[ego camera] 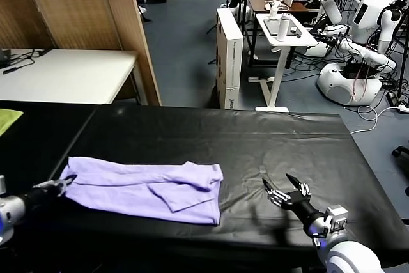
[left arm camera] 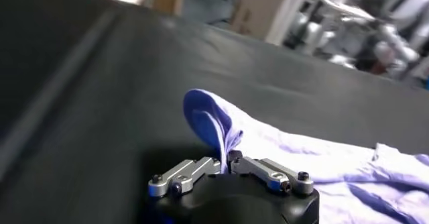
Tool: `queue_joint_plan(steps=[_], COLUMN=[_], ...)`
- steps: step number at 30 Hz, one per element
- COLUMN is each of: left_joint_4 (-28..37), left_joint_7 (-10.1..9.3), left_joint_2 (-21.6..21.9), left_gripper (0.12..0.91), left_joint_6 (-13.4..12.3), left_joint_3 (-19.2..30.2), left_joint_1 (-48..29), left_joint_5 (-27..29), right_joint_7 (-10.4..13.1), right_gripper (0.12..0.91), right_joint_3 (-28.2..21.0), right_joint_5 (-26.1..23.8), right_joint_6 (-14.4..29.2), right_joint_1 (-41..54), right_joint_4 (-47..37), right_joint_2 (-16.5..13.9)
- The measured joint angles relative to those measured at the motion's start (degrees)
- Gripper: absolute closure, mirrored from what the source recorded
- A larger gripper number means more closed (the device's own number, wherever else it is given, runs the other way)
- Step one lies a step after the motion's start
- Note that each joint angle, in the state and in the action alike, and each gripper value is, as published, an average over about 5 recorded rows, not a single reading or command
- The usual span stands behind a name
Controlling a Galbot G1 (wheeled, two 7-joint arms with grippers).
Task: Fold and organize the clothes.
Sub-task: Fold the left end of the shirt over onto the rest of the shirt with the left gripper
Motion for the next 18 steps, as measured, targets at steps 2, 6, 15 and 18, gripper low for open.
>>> queue_joint_plan(steps=[2,6,15,18], left_joint_4=[-1.7,-6.0,-13.2,-13.4], left_joint_7=[-0.89,-2.98,-6.24,-6.46], left_joint_2=[-1.0,-3.7,-11.4,-13.6], left_gripper=[0.845,0.845,0.845,0.845], left_joint_6=[0.0,0.0,-0.1,-0.1], left_joint_3=[0.2,2.5,13.6,17.9], left_joint_1=[-0.3,-1.6,-5.3,-6.5], left_joint_5=[0.3,1.1,1.2,2.8], right_joint_7=[0.0,0.0,-0.3,-0.4], right_gripper=[0.118,0.118,0.118,0.118], right_joint_3=[0.2,1.2,4.3,5.2], right_joint_5=[-0.3,-0.8,-2.7,-3.4], right_joint_6=[0.0,0.0,-0.1,0.0], right_joint_1=[-0.4,-1.5,-4.8,-5.7], right_joint_4=[0.3,0.9,1.6,1.7], right_joint_2=[0.3,0.9,2.7,3.3])
